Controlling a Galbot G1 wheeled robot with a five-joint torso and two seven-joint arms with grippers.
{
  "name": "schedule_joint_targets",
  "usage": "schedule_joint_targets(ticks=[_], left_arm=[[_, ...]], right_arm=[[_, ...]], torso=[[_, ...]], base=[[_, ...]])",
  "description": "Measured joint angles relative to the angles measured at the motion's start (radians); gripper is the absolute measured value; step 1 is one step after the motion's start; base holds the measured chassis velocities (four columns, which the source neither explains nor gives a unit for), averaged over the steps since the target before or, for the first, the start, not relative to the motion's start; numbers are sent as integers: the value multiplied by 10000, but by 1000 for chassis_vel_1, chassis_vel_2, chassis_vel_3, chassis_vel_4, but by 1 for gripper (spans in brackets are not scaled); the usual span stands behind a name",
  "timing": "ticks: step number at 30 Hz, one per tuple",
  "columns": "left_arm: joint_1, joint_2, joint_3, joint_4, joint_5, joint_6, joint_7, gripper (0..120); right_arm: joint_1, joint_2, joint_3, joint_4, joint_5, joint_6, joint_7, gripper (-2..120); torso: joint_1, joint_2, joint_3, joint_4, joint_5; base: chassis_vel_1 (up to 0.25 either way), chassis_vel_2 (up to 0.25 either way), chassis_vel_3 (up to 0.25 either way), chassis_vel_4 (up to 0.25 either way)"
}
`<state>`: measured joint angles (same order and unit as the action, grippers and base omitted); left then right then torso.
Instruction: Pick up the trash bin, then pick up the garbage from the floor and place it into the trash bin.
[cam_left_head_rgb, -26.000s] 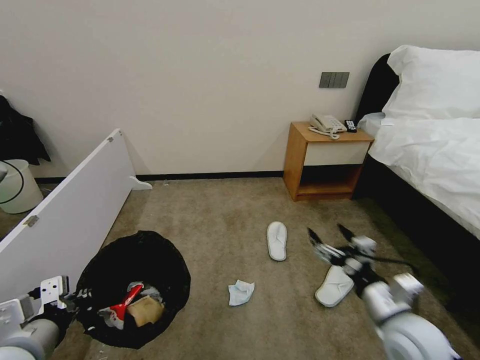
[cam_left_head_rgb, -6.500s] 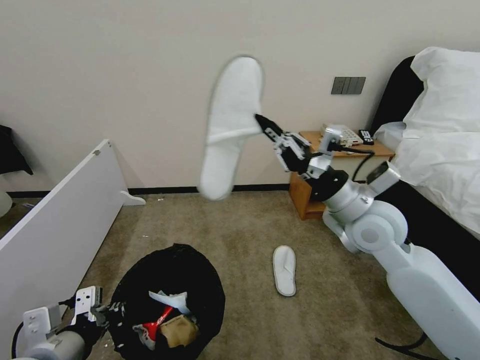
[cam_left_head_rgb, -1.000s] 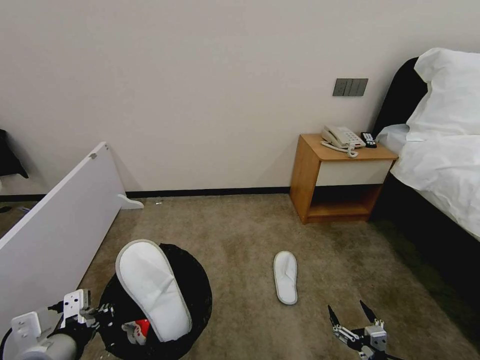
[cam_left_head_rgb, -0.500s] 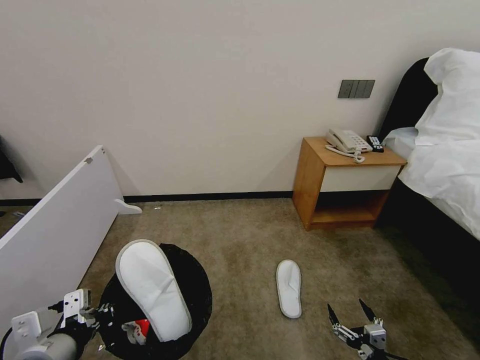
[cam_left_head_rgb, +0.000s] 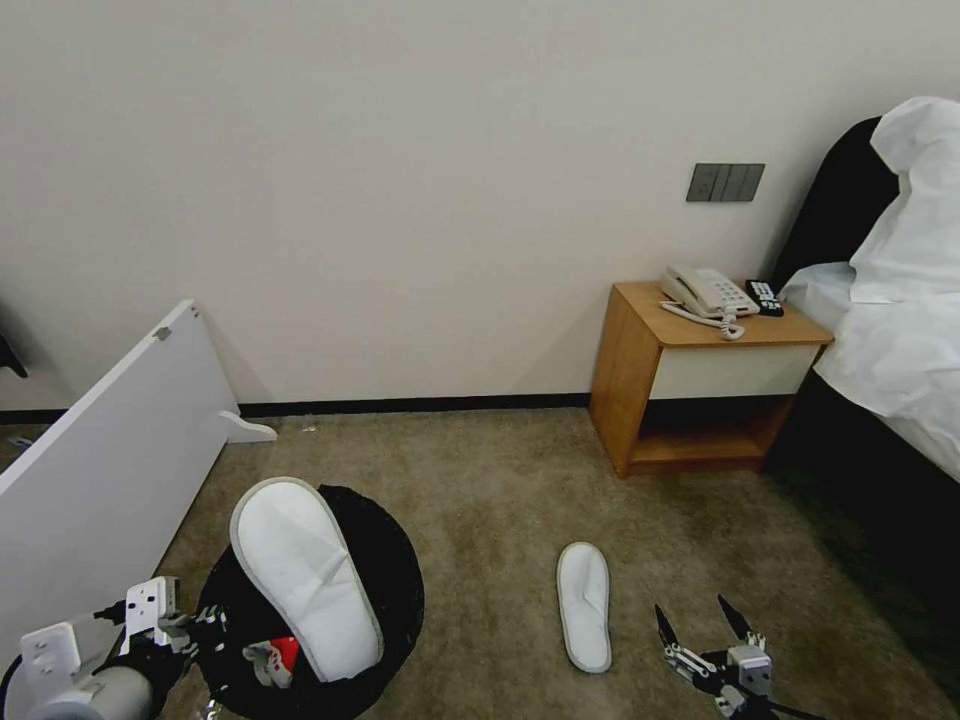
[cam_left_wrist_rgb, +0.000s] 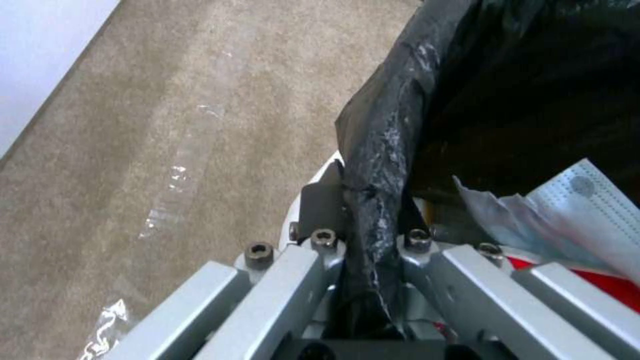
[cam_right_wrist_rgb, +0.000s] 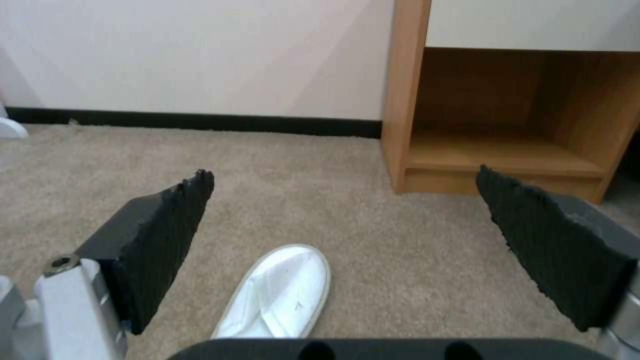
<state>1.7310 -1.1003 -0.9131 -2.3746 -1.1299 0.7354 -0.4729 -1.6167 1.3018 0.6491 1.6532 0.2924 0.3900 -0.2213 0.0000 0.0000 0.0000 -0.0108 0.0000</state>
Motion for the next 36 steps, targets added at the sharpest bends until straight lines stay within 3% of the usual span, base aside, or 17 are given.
schedule_joint_targets(ticks=[8,10,13,17,18,19,20,22,26,36], left_arm=[[-8,7,-9,-4,-5,0,-11,2],[-5,7,-26,-16,-7,0,-17,2],[-1,7,-37,-18,-7,0,-19,2],[28,23,-99,-75,-21,0,-31,2],[28,23,-99,-75,-21,0,-31,2],[37,23,-115,-99,-22,0,-39,2],[37,23,-115,-99,-22,0,-39,2],[103,14,-163,-198,-26,0,-62,2],[150,9,-201,-300,-35,0,-108,2],[240,-42,-209,-389,-37,1,-146,2]], right_arm=[[3,-227,-337,-220,-30,-314,399,100],[6,-500,-824,-428,196,-877,886,100],[14,-565,-962,-455,216,-1036,1094,100],[331,-1094,-2041,-572,343,-2528,2669,100],[331,-1094,-2041,-572,343,-2528,2669,100],[495,-1175,-2269,-535,466,-3190,2854,100],[495,-1175,-2269,-535,466,-3190,2854,100],[1105,-1222,-2780,-663,849,-4510,2978,100],[1818,-1053,-3237,-1073,1217,-5282,2983,100],[3321,-717,-3824,-2408,1392,-5626,2701,100]], torso=[[0,0,0,-1,0],[0,0,-1,-2,0],[0,0,0,-1,0],[0,0,0,-1,0],[0,0,0,-1,0],[0,0,0,-2,0],[0,0,0,-2,0],[0,0,0,2,1],[0,0,0,0,0],[1,0,0,0,0]], base=[[-9,11,11,-13],[0,0,0,0],[0,0,0,0],[0,0,0,0],[0,0,0,0],[0,0,0,0],[0,0,0,0],[0,0,0,0],[0,0,0,0],[0,0,0,0]])
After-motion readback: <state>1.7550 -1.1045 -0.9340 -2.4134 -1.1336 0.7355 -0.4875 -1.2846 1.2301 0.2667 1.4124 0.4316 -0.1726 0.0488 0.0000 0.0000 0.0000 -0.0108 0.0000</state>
